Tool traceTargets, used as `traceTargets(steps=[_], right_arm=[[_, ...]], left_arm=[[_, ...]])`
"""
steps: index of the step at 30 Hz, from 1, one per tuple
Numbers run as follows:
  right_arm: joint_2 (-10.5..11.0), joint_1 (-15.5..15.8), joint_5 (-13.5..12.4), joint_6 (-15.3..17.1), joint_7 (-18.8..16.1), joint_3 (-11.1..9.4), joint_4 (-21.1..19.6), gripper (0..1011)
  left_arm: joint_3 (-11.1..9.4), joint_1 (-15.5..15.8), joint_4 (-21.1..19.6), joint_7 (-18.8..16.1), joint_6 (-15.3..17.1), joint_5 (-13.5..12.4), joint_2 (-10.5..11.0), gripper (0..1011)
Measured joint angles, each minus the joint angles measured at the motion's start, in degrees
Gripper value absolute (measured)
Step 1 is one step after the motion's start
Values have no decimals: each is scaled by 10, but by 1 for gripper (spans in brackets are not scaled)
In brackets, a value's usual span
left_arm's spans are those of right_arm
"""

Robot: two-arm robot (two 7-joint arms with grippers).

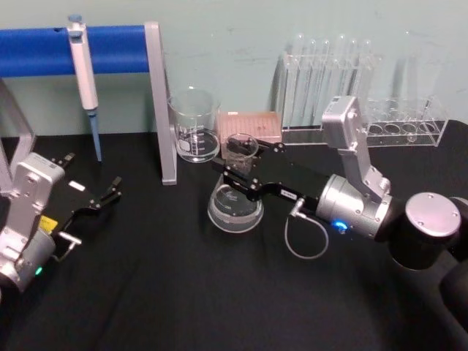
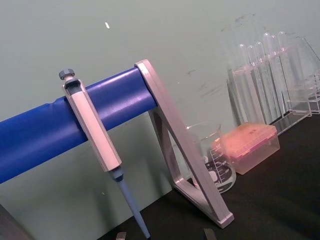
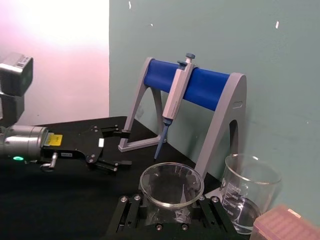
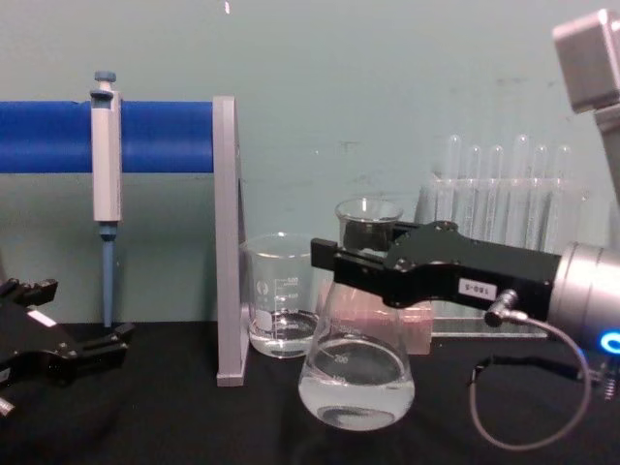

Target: Grasp the erlenmeyer flask with one hand, shake it three times, then place it back.

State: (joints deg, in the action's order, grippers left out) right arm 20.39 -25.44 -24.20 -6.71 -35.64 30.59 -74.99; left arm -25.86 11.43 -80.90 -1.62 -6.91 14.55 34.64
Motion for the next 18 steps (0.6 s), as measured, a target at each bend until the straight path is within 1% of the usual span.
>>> traceTargets(steps=[4, 9, 10, 11, 18], right_arm=[[-12, -10, 4, -8, 0, 3, 25, 447], [-33, -24, 13, -24, -2, 6, 68, 447], [-33, -24, 13, -24, -2, 6, 68, 447], [-39, -28, 14, -29, -2, 6, 80, 447], [-60, -42, 17, -46, -7, 4, 127, 447]], left_arm=[[0, 0, 0, 0, 0, 0, 0, 1001], [0, 0, 0, 0, 0, 0, 0, 1001], [0, 0, 0, 0, 0, 0, 0, 1001], [0, 0, 0, 0, 0, 0, 0, 1001], [0, 0, 0, 0, 0, 0, 0, 1001]])
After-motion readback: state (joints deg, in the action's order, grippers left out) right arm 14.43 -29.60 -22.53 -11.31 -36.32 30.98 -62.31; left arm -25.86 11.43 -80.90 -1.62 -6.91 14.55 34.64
